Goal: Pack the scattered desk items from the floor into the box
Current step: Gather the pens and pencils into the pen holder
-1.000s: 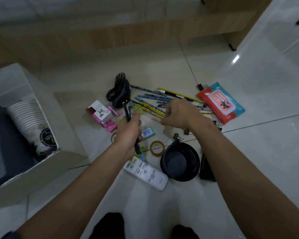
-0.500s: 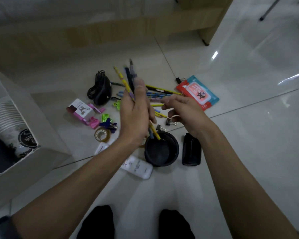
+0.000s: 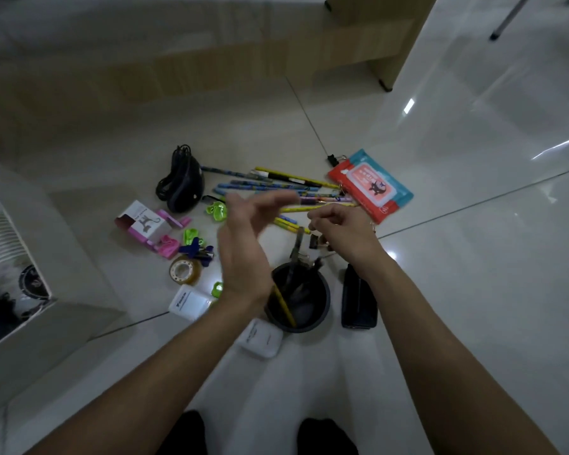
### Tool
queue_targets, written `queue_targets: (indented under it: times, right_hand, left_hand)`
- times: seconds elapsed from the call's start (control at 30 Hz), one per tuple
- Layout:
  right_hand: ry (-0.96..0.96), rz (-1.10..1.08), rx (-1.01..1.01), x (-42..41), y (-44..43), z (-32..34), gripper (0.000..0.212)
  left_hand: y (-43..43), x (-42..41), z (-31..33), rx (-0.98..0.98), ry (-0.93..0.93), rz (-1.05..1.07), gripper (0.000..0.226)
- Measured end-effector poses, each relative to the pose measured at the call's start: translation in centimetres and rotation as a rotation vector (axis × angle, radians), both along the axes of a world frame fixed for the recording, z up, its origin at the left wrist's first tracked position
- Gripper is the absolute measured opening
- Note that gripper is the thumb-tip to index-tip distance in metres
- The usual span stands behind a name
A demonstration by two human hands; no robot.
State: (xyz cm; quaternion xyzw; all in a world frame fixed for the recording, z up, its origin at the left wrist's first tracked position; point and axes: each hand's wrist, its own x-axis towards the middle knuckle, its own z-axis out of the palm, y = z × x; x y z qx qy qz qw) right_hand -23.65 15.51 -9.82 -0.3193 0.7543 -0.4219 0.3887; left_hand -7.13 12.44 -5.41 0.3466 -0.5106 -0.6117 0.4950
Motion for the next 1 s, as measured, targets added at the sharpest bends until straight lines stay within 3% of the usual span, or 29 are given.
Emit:
queue_targets:
  times: [0.07, 0.13, 0.23, 0.33, 0.5, 0.57, 0.67, 0.77, 0.83, 0.93, 1.0]
  right_hand:
    - [0.054, 0.008, 0.01, 0.0, -0.6, -0.9, 0.016]
    - [0.119, 0.037, 0.022, 0.0, -0.8, -1.8, 0.014]
    - [0.202, 0.072, 0.036, 0.1, -0.6, -2.9, 0.016]
    - [0.165, 0.044, 0.012, 0.1, -0.5, -3.8, 0.022]
    - [0.09, 0.01, -0.064, -0.1, -0.2, -3.8, 0.025]
    - [0.037, -0.02, -0.087, 0.0, -0.2, -3.5, 0.025]
    - [-0.122, -0.024, -0.178, 0.1, -0.2, -2.6, 0.023]
    - [-0.371, 0.165, -0.327, 0.4, -0.3, -1.5, 0.045]
    - [-0.486, 0.169, -0.345, 1.0, -1.2, -1.2, 0.036]
    - [-0.597, -0.183, -0.249, 1.2, -2.2, -0.8, 0.022]
    - [-0.537, -0.378, -0.164, 0.0, -1.9, -1.1, 0.024]
  left_hand:
    - [-3.1, 0.3, -0.7, 0.018, -0.155, 0.104, 0.039]
    - [-6.4, 0.8, -2.1, -0.107, -0.536, -0.018, 0.02]
    - [-9.4, 0.9, -5.2, -0.435, -1.118, -0.389, 0.023]
    - [-9.6, 0.2, -7.0, -0.702, -1.331, -0.483, 0.027]
    - [-9.3, 0.9, -8.2, -1.041, -1.311, -0.408, 0.015]
    - [-9.1, 1.4, -8.2, -1.084, -1.269, -0.369, 0.014]
    - [-8.7, 0.9, -6.6, -0.899, -1.014, -0.305, 0.015]
    - [-8.2, -2.2, -3.5, -0.443, -0.61, -0.293, 0.008]
    - [-8.3, -4.2, -2.1, -0.229, -0.479, -0.388, 0.008]
    - [-8.8, -4.5, -2.3, -0.281, -0.57, -0.34, 0.012]
    - [-9.6, -2.6, -3.9, -0.488, -0.869, -0.37, 0.013]
